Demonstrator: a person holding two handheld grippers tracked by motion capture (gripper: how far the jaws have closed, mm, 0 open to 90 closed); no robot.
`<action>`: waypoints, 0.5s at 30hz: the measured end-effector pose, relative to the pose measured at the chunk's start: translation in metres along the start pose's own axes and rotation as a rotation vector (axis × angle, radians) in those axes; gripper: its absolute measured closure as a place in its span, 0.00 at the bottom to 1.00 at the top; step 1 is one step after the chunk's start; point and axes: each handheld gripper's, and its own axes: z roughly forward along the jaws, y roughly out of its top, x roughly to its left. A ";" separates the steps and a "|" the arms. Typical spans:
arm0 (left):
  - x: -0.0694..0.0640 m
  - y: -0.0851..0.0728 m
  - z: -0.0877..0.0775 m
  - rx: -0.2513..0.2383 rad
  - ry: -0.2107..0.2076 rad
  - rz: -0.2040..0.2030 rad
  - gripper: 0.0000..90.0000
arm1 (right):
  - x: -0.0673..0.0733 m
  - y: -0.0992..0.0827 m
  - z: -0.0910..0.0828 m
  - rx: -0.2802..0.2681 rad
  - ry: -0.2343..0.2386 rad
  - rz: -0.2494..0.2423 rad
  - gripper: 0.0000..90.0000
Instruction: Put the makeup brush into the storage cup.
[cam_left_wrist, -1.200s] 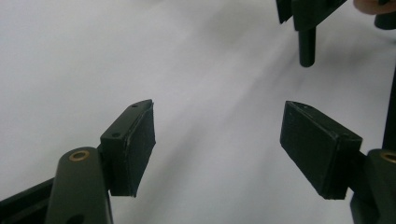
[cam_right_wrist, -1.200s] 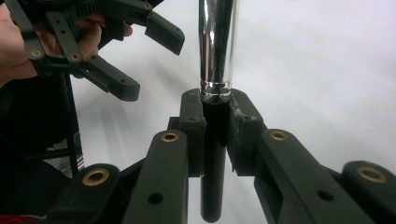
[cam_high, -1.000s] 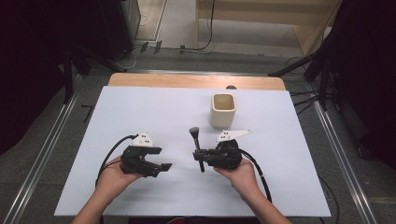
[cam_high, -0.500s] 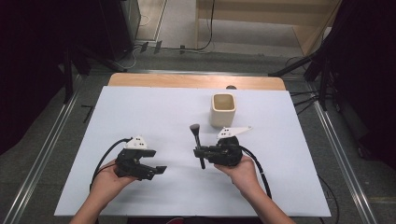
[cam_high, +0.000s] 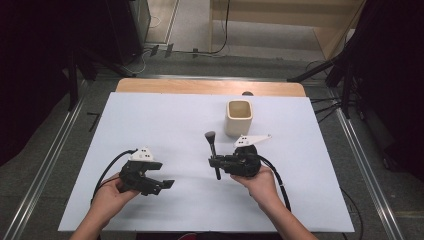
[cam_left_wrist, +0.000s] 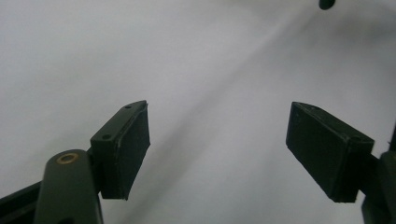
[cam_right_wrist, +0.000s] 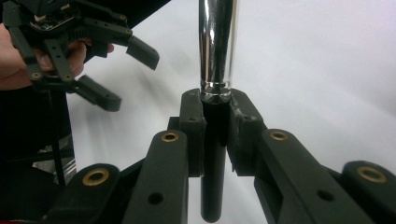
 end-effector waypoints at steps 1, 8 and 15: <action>0.000 -0.001 0.000 -0.001 0.004 0.003 0.24 | 0.000 0.000 -0.001 -0.001 -0.003 0.001 0.89; 0.004 -0.009 -0.007 -0.015 0.024 0.006 0.24 | -0.001 0.003 -0.005 -0.006 -0.017 -0.006 0.89; 0.006 -0.010 -0.010 -0.027 0.024 0.009 0.24 | -0.003 0.006 -0.008 -0.012 -0.027 -0.010 0.89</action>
